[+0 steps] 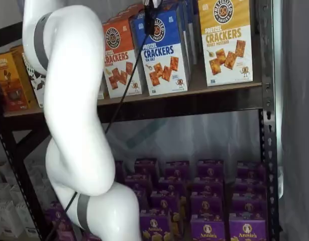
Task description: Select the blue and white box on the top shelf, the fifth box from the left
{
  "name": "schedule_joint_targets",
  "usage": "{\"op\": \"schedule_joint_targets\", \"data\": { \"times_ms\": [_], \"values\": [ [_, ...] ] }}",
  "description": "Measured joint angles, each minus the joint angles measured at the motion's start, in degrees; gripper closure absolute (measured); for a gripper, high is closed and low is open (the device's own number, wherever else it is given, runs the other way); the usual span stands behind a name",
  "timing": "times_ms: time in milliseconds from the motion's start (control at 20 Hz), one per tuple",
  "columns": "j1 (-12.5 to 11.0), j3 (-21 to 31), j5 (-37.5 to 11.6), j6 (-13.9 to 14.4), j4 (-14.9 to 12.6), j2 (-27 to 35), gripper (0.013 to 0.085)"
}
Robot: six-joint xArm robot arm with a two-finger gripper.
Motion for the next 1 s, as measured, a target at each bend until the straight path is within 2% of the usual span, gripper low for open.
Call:
{"op": "schedule_joint_targets", "data": {
  "times_ms": [200, 300, 350, 450, 750, 1000],
  "values": [
    [-0.28, -0.30, 0.63, -0.20, -0.13, 0.02, 0.0290],
    [-0.53, -0.24, 0.71, -0.40, -0.06, -0.12, 0.0370],
    [-0.65, -0.18, 0.69, -0.48, 0.00, -0.19, 0.0370],
    [-0.90, -0.12, 0.73, -0.62, 0.25, -0.27, 0.0450],
    [-1.20, -1.26, 2.80, -0.47, 0.60, 0.11, 0.0450],
    [-1.54, -4.75, 8.21, 0.28, 1.25, 1.50, 0.0450]
  ]
}}
